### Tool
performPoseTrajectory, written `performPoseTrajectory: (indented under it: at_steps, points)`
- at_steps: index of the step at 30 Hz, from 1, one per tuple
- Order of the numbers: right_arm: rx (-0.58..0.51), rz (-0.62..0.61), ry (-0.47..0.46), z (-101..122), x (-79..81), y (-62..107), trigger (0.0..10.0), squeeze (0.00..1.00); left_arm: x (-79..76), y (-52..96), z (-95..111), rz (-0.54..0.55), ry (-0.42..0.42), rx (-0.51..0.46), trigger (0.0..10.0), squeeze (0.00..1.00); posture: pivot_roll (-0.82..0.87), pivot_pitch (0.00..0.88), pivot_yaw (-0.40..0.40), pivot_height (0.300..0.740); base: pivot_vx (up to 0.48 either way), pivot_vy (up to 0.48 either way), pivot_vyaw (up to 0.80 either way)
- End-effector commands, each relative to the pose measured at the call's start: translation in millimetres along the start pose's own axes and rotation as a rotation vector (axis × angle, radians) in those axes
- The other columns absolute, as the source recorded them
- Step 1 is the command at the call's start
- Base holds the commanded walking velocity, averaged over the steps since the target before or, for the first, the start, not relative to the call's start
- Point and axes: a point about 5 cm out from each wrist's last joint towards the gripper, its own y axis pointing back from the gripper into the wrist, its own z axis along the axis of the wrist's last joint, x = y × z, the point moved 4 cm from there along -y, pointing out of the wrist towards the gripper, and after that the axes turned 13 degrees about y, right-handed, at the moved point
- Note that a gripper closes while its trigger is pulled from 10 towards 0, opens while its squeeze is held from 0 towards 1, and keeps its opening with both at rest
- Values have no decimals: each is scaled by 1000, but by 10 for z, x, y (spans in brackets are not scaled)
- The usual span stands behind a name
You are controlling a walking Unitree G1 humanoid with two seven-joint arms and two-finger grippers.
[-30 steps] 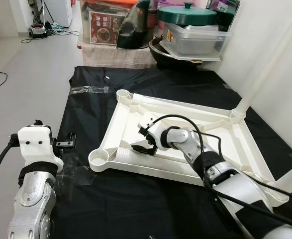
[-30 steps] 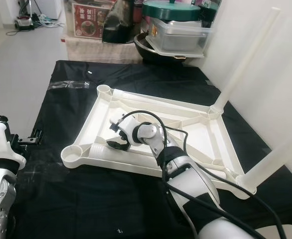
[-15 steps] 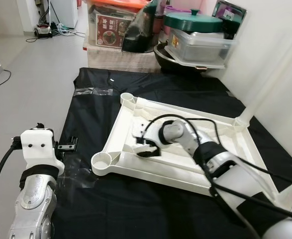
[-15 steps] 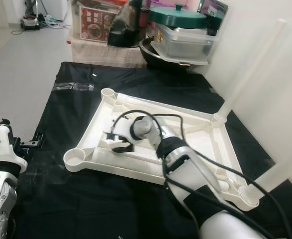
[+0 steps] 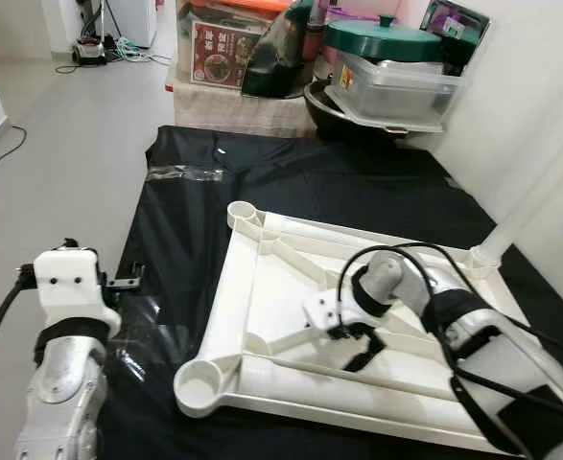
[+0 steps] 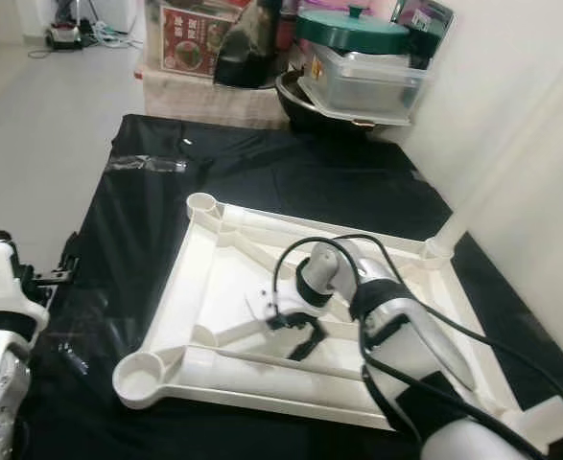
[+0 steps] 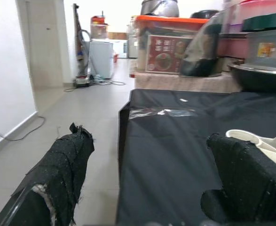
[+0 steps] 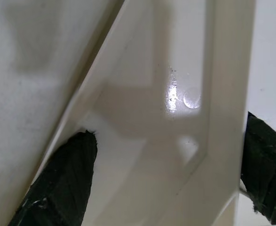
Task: Building children table
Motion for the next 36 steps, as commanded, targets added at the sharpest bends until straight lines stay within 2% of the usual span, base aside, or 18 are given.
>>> performPoseTrajectory:
  at_steps: [1, 3, 4, 5, 7, 10, 12, 13, 14, 15, 18, 21, 25, 27, 31, 33, 34, 36]
  points:
    - [11, 100, -30, -81, 280, -130, 10000, 0, -28, -12, -65, -10, 6, 25, 10000, 0, 132, 0, -141, 740, 0, 0, 0]
    - [0, 69, -24, -62, 241, -131, 10000, 0, -28, -15, -71, -12, 5, 26, 10000, 0, 132, 0, -141, 740, 0, 0, 0]
    - [-18, -7, -47, -27, 119, -148, 8275, 0, -31, -22, -80, -14, 5, 28, 10000, 0, 125, 0, -137, 740, 0, 0, 0]
    - [-30, -75, -59, 5, 6, -156, 392, 0, -40, -30, -86, -17, 5, 29, 10000, 0, 129, 0, -136, 740, 0, 0, 0]
    - [-34, -117, -63, 24, -68, -155, 0, 0, -49, -36, -88, -19, 5, 29, 10000, 0, 129, 0, -136, 740, 0, 0, 0]
    - [-16, -185, -30, 45, -178, -146, 0, 0, -60, -41, -86, -22, 5, 29, 10000, 0, 138, 0, -138, 740, 0, 0, 0]
    - [56, -251, 104, 63, -288, -126, 0, 0, -62, -37, -85, -24, 4, 28, 10000, 0, 139, 0, -141, 740, 0, 0, 0]
    - [56, -251, 104, 63, -288, -126, 0, 0, -62, -37, -85, -24, 4, 28, 10000, 0, 139, 0, -141, 740, 0, 0, 0]
    - [62, -258, 172, 102, -315, -126, 0, 0, -55, -29, -90, -24, 2, 30, 10000, 0, 140, 0, -144, 740, 0, 0, 0]
    - [82, -239, 296, 165, -345, -123, 0, 0, -44, -17, -97, -21, -1, 31, 10000, 0, 141, 0, -146, 740, 0, 0, 0]
    - [121, -214, 401, 194, -384, -96, 0, 0, -54, -9, -104, -18, 2, 31, 10000, 0, 141, 0, -152, 740, 0, 0, 0]
    - [142, -213, 443, 206, -421, -75, 0, 0, -64, -11, -112, -18, 3, 31, 10000, 0, 140, 0, -154, 740, 0, 0, 0]
    - [114, -197, 420, 229, -426, -54, 0, 0, -78, -15, -122, -20, 4, 32, 10000, 0, 139, 0, -158, 740, 0, 0, 0]
    - [111, -97, 407, 187, -316, -56, 0, 0, -68, -16, -120, -16, 4, 30, 10000, 0, 140, 0, -162, 740, 0, 0, 0]
    - [117, -39, 436, 163, -241, -58, 0, 0, -65, -18, -117, -14, 4, 28, 10000, 0, 139, 0, -168, 740, 0, 0, 0]
    - [150, -2, 539, 165, -232, -52, 0, 0, -61, -18, -118, -11, 2, 27, 10000, 0, 138, 0, -172, 740, 0, 0, 0]
    - [150, -2, 539, 165, -232, -52, 0, 0, -61, -18, -118, -11, 2, 27, 10000, 0, 138, 0, -172, 740, 0, 0, 0]
    - [205, -14, 671, 188, -328, -24, 0, 0, -59, -18, -118, -9, 2, 25, 10000, 0, 138, 0, -172, 740, 0, 0, 0]
